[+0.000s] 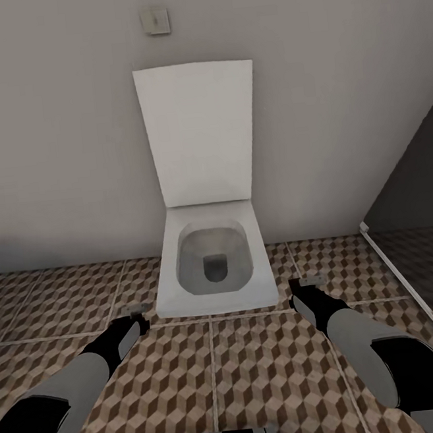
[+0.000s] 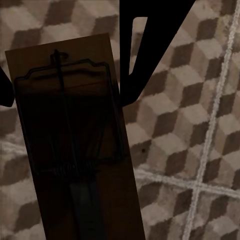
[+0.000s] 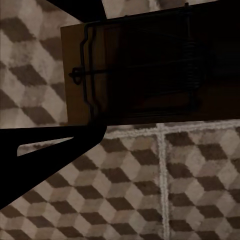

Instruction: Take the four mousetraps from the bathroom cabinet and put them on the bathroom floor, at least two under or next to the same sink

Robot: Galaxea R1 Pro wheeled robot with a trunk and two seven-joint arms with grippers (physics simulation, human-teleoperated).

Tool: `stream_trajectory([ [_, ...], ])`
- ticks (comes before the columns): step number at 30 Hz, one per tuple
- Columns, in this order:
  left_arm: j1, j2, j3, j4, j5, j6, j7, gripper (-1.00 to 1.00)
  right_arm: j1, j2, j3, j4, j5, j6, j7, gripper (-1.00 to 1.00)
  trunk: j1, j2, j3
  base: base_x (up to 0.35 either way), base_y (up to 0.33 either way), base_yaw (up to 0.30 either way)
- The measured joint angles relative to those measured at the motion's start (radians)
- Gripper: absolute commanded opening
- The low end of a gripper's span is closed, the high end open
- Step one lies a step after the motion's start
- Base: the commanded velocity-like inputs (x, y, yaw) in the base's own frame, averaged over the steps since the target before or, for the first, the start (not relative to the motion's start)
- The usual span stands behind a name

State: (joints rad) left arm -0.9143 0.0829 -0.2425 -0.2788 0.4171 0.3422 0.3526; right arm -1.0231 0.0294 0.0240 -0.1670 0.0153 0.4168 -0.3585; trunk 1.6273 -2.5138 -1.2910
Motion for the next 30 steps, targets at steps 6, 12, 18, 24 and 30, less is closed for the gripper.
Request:
stream_trajectory([
  [6, 0.000, -0.002, 0.003, -0.004, 0.001, 0.003, 0.005, -1.00, 0.000, 0.000, 0.000, 0.000, 0.000, 0.000, 0.000, -1.00, 0.003, -0.001, -0.023, 0.000, 0.000, 0.000],
  [12, 0.000, 0.002, 0.007, -0.005, 0.002, 0.004, 0.005, -1.00, 0.000, 0.000, 0.000, 0.000, 0.000, 0.000, 0.000, -1.00, 0.005, -0.003, -0.046, 0.000, 0.000, 0.000],
  [18, 0.000, 0.000, 0.008, -0.005, 0.002, 0.003, 0.004, -1.00, 0.000, 0.000, 0.000, 0.000, 0.000, 0.000, 0.000, -1.00, 0.008, -0.004, -0.070, 0.000, 0.000, 0.000],
  [24, 0.000, 0.000, 0.008, -0.005, 0.002, 0.004, 0.004, -1.00, 0.000, 0.000, 0.000, 0.000, 0.000, 0.000, 0.000, -1.00, 0.011, -0.006, -0.093, 0.000, 0.000, 0.000],
  [30, 0.000, 0.001, 0.008, -0.005, 0.002, 0.004, 0.006, -1.00, 0.000, 0.000, 0.000, 0.000, 0.000, 0.000, 0.000, -1.00, 0.014, -0.007, -0.116, 0.004, 0.000, 0.000],
])
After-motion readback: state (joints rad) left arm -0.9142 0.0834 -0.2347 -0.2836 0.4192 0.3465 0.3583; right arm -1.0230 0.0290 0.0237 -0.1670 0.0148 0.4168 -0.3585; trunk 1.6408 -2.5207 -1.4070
